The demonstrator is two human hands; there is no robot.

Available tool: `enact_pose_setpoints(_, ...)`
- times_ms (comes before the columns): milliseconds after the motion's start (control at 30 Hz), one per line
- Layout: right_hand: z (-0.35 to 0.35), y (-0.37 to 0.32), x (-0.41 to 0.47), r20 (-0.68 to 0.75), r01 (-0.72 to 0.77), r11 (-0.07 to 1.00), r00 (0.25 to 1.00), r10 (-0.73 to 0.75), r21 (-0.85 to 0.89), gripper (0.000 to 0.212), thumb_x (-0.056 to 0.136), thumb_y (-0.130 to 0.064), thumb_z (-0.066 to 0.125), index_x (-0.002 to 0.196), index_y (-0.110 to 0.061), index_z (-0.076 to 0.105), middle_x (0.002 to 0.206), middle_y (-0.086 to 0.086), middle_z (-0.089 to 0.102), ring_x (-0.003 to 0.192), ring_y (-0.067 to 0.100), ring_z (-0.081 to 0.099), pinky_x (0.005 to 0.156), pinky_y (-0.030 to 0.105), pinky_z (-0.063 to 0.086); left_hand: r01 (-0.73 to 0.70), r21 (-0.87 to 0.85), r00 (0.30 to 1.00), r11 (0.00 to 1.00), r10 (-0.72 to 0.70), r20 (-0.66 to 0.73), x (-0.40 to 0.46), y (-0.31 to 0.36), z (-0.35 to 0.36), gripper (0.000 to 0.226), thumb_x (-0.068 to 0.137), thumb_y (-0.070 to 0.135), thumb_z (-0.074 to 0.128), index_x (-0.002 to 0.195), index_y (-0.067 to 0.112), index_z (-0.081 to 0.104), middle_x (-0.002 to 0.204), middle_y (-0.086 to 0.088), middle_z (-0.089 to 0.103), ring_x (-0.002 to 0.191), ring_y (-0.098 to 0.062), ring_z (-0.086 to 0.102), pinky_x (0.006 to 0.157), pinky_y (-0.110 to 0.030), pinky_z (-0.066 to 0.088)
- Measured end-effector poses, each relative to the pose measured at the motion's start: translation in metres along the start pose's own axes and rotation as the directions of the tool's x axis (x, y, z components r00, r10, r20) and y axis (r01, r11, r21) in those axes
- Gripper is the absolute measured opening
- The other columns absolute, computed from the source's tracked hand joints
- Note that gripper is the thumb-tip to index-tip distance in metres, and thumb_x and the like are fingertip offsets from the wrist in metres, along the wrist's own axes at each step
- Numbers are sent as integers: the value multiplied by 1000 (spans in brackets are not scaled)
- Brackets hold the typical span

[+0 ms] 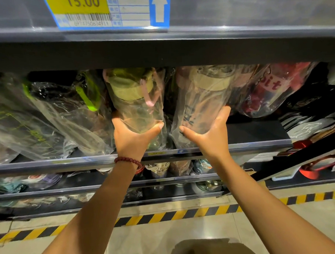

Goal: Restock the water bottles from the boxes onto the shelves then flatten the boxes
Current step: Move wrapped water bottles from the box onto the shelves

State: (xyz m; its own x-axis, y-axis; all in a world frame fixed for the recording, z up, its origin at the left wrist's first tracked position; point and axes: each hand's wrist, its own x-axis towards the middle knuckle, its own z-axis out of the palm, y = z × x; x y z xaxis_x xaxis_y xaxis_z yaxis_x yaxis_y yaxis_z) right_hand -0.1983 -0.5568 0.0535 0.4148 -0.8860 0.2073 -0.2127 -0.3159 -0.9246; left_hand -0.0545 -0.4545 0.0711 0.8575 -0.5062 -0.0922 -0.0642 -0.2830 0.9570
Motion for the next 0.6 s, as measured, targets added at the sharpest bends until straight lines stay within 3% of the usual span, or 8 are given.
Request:
enact_pose_setpoints(67,0,-1,-1,-3,-5,1000,1000,5,7,70,66,-20,85,106,-20,28,104,-21,39,95,-23,42,81,-2,34,11,-12,1000,1000,-10,7,0,-1,0,70,60,29,87,105,20,34,94,12,43,85,-1,46,70,-6,35)
enact_pose_setpoints(167,0,0,-2,12,-11,1000,1000,10,7,72,68,-19,85,111,-21,26,108,-24,37,98,-27,39,82,-4,32,26,7,999,1000,-26,31,0,-3,-1,73,59,30,88,108,20,34,110,2,46,100,-12,48,86,-18,37)
enact_pose_setpoints(333,-5,4,-4,84,-17,1000,996,18,-19,85,72,-17,82,128,-22,18,109,-38,19,97,-41,24,81,-10,24,-25,17,998,1000,24,64,-3,-4,0,80,60,29,87,113,21,28,116,3,40,107,-12,42,93,-20,33)
enact_pose_setpoints(400,-7,5,-3,80,-17,999,997,19,-35,81,71,-19,82,125,-23,22,112,-35,28,104,-31,33,85,-5,28,-48,6,996,999,47,75,-5,-5,-1,83,60,27,87,120,17,31,117,5,41,108,-10,42,95,-20,34)
enact_pose_setpoints(467,-8,3,-3,55,-29,998,998,32,-56,75,69,-24,83,117,-28,26,116,-22,41,110,-12,45,90,6,36,-63,-21,993,998,65,102,-4,-5,-3,82,59,24,88,120,15,34,116,3,47,107,-11,49,93,-20,42)
enact_pose_setpoints(600,-11,-3,-5,60,-36,996,997,41,-87,66,70,-26,82,112,-23,32,120,-2,48,111,9,50,92,13,39,-68,-37,987,997,73,145,-2,-4,-7,69,62,19,86,113,18,40,105,10,54,95,1,55,73,-2,44)
